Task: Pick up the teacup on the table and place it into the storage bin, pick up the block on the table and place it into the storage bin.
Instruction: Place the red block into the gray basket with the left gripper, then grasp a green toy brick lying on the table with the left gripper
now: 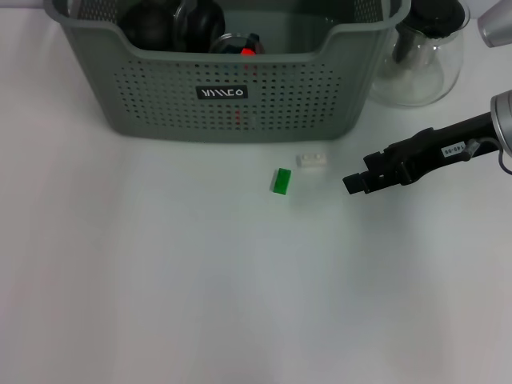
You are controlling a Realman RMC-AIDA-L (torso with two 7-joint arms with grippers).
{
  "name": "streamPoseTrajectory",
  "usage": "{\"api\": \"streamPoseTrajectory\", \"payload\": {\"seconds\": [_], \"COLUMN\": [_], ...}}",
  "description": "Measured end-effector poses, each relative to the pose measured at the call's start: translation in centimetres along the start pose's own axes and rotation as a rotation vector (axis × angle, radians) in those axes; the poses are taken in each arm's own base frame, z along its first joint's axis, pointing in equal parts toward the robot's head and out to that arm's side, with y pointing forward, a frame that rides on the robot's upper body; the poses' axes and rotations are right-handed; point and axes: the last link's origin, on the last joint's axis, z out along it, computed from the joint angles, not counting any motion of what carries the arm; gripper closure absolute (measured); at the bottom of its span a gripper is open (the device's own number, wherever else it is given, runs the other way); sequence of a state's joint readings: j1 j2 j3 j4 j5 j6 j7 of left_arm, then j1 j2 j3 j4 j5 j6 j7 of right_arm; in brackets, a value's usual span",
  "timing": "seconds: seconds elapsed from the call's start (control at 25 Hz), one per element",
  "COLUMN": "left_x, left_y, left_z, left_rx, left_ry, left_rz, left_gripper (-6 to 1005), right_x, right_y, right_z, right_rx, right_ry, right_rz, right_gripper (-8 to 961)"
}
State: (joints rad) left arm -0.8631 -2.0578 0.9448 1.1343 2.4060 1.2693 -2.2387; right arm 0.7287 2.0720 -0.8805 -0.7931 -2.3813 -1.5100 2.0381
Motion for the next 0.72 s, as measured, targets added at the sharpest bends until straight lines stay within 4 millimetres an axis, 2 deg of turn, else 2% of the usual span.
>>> {"api": "streamPoseTrajectory", "payload": {"seconds": [0.2,0.32,0.48,0.56,0.72], "left_x": [0.1,-0.9,-4.2,-5.7,-7.7], "left_y": [1.4,4.2,9.0,10.4,11.7], "left_z": [-1.7,-3.2,-4.3,-3.8,-0.8], "left_rx": [-0.067,-0.209,-0.435,-0.491,-0.478], "left_ry": [0.041,0.049,-0.018,-0.074,-0.207], "left_rz": [0.053,0.172,0.391,0.448,0.523], "left_gripper": [256,122,110,105,93], "right_x": [0.2,0.3,0.5,0.5,0.6], "right_y": [-0.1,-0.2,-0.4,-0.4,-0.6], "right_z": [-0.1,-0.3,-0.6,-0.7,-1.0], "right_rx": [0.002,0.005,0.007,0.008,0.011], "right_ry": [0.004,0.008,0.012,0.014,0.017], "right_rz": [0.002,0.004,0.008,0.011,0.017], "right_gripper": [208,208,208,208,208]}}
